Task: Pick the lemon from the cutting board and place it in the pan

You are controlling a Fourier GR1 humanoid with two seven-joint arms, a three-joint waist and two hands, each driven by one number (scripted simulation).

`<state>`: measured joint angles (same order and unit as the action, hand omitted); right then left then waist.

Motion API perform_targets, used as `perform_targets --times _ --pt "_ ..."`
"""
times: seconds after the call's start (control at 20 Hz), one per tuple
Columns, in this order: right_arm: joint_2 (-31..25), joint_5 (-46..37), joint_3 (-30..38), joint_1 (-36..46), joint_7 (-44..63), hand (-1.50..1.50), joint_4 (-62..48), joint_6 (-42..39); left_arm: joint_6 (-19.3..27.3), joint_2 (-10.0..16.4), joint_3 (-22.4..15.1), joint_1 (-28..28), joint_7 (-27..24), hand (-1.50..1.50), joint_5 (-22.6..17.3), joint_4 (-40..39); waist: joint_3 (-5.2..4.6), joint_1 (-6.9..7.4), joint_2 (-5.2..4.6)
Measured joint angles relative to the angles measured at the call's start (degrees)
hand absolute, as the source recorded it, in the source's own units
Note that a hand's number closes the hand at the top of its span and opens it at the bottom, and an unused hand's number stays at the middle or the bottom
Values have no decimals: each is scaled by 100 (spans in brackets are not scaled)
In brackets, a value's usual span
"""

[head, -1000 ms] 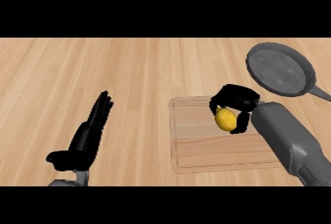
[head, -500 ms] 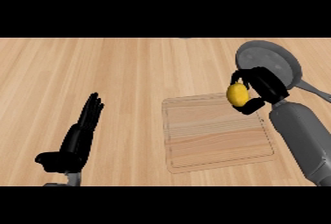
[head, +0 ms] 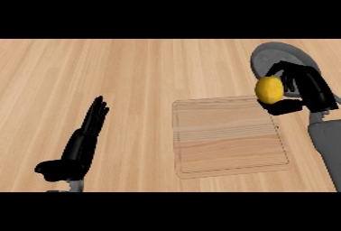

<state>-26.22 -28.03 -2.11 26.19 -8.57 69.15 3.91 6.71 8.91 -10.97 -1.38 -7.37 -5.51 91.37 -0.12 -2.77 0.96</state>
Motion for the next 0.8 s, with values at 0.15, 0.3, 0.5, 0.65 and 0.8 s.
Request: perform_targets --times 0.15,0.3,0.5,0.65,0.8 --pt "-14 217 340 -153 258 150 225 3 15 -123 -64 139 24 0 64 -58 5 123 -45" --pt "-96 252 674 17 162 150 -163 102 -155 -107 -5 194 -63 0 25 -164 8 220 -77" --pt "-233 134 1080 384 -389 150 -1116 586 -150 -182 -62 329 71 0 108 -124 15 323 -112" --pt "-261 -95 1269 633 -866 150 -1852 1226 -156 -249 -122 341 14 0 165 -164 19 385 -136" --pt "-360 -129 1556 1048 -1306 150 -2671 1689 -145 -317 -162 440 59 0 203 -200 25 455 -164"
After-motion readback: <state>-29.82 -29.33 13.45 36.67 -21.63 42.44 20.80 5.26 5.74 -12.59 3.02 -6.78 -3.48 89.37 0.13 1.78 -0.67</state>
